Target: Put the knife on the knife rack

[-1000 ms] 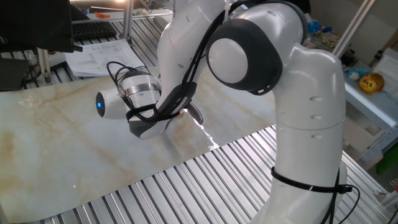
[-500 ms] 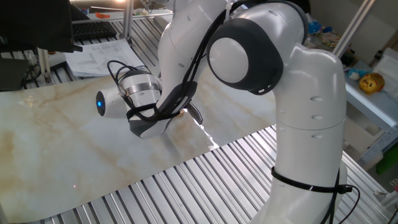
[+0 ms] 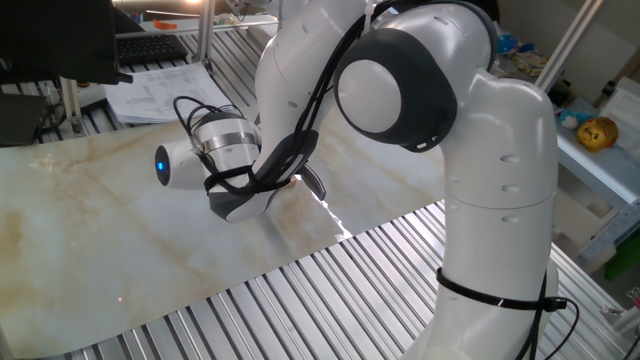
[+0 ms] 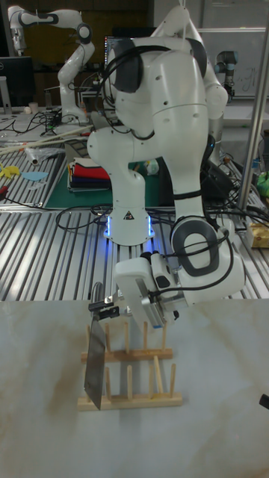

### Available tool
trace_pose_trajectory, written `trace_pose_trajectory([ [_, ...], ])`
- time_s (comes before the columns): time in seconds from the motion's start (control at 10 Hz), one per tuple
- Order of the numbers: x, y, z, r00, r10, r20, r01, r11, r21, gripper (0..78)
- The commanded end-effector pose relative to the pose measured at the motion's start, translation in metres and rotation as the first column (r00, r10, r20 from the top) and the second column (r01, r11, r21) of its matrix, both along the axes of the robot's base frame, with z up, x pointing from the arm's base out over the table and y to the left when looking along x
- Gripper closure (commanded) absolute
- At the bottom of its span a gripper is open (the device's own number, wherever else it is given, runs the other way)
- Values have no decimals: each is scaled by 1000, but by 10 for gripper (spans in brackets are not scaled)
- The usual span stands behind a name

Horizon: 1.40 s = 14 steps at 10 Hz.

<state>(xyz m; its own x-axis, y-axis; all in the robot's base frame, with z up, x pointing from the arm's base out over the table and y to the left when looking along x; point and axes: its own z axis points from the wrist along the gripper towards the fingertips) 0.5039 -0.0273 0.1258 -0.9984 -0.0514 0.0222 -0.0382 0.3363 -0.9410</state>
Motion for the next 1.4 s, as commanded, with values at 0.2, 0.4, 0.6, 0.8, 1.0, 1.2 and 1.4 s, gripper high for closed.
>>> trace_pose_trajectory([
  [0.2, 1, 0, 1, 1000, -1, 4, 1, 1000, 0, 2],
  [0.4, 1, 0, 1, 1000, -1, 4, 1, 1000, 0, 2],
  [0.6, 1, 0, 1, 1000, -1, 4, 1, 1000, 0, 2],
  [0.8, 1, 0, 1, 1000, -1, 4, 1, 1000, 0, 2],
  [1.0, 1, 0, 1, 1000, -1, 4, 1, 1000, 0, 2],
  [1.2, 1, 0, 1, 1000, -1, 4, 1, 1000, 0, 2],
  [1.4, 4, 2, 7, 1000, 3, -22, 0, 992, 126, 2],
])
